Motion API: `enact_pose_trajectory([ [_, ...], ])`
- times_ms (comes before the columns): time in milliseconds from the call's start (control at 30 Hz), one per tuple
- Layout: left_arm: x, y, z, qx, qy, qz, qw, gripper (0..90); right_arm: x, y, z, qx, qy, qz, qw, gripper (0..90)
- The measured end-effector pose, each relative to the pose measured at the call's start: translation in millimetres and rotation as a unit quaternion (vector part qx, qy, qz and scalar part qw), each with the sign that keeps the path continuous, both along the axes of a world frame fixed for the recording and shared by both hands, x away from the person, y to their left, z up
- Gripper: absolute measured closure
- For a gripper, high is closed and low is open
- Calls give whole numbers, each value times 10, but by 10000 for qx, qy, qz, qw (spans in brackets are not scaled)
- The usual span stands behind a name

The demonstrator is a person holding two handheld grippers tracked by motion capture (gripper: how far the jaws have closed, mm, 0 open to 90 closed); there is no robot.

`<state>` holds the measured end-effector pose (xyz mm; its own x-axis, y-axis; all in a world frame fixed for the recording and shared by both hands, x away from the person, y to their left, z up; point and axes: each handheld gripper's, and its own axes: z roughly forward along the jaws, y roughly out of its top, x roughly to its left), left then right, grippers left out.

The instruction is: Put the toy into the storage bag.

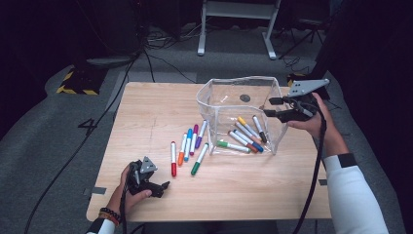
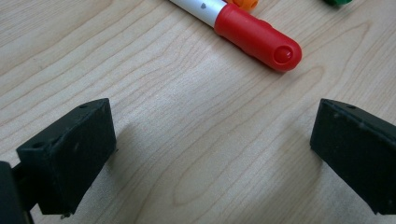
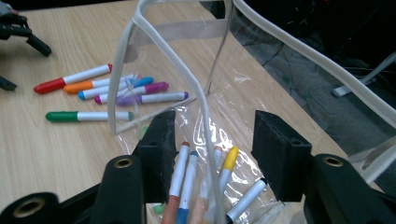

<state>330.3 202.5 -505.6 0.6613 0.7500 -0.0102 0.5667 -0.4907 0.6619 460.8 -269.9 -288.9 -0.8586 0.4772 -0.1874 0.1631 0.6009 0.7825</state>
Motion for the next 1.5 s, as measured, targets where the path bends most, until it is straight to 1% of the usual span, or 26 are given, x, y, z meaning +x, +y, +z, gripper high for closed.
enact_pose_trajectory([
  [100,-1,0,0,0,-3,4,10000,5,-186,-17,6,176,-152,50,9997,481],
  [133,-1,-1,0,-1,-2,5,10000,5,-257,-18,-10,295,-151,58,9994,481],
  [167,-1,0,0,1,-2,4,10000,5,-316,-14,-32,359,-136,84,9992,477],
  [233,-1,0,0,1,-3,4,10000,5,-434,11,-96,403,-195,88,9990,469],
  [267,-1,0,0,2,-4,4,10000,5,-473,22,-127,451,-174,77,9988,458],
  [300,-1,0,0,1,-4,3,10000,5,-524,43,-176,519,-138,74,9985,447],
  [333,-2,-1,0,1,-4,5,10000,5,-586,79,-244,521,-139,70,9985,439],
  [433,-2,-2,-1,-5,-9,12,10000,5,-696,175,-408,530,-132,49,9985,424],
  [467,-3,-1,0,0,-4,12,10000,5,-737,219,-489,635,-88,89,9979,424],
  [500,-4,-2,0,-2,-5,22,10000,5,-756,248,-540,688,-47,107,9976,422],
  [567,-4,-2,0,-2,-5,22,10000,5,-807,359,-704,722,53,112,9973,418],
  [633,-4,-2,0,-2,-4,22,10000,5,-834,465,-847,737,162,186,9970,417],
  [700,-4,-2,-1,-11,-3,25,10000,5,-857,614,-1016,642,305,263,9971,417],
  [733,-4,-1,0,-4,-1,19,10000,5,-872,716,-1113,565,365,347,9971,422],
  [800,-4,-1,0,-3,-2,19,10000,5,-893,864,-1228,519,496,510,9961,420],
  [833,-4,-1,0,-4,-2,19,10000,5,-908,954,-1281,443,522,602,9958,414],
  [867,-4,-1,0,-4,-1,19,10000,5,-926,1064,-1337,318,490,746,9955,409],
  [900,-4,-1,-1,-5,-1,19,10000,5,-935,1145,-1377,273,469,851,9949,408],
  [967,-4,-1,0,-2,-1,18,10000,5,-929,1308,-1461,339,569,1023,9926,396],
  [1033,-4,-1,0,-3,-1,18,10000,5,-917,1428,-1522,327,578,1127,9914,395],
  [1133,-4,-1,0,-3,0,18,10000,5,-890,1620,-1616,248,604,1152,9912,397],
  [1200,-4,-1,0,-4,0,18,10000,5,-879,1724,-1665,139,581,1077,9924,391],
  [1267,-4,-1,0,-4,0,18,10000,5,-866,1821,-1713,128,587,1015,9930,384],
  [1333,-4,-1,0,-4,0,18,10000,5,-850,1919,-1758,62,501,895,9947,358],
  [1400,-4,-1,0,-4,0,18,10000,5,-830,1974,-1794,59,487,940,9944,377],
  [1500,-4,-1,0,-4,-1,18,10000,5,-798,2056,-1867,3,558,1008,9933,386],
])
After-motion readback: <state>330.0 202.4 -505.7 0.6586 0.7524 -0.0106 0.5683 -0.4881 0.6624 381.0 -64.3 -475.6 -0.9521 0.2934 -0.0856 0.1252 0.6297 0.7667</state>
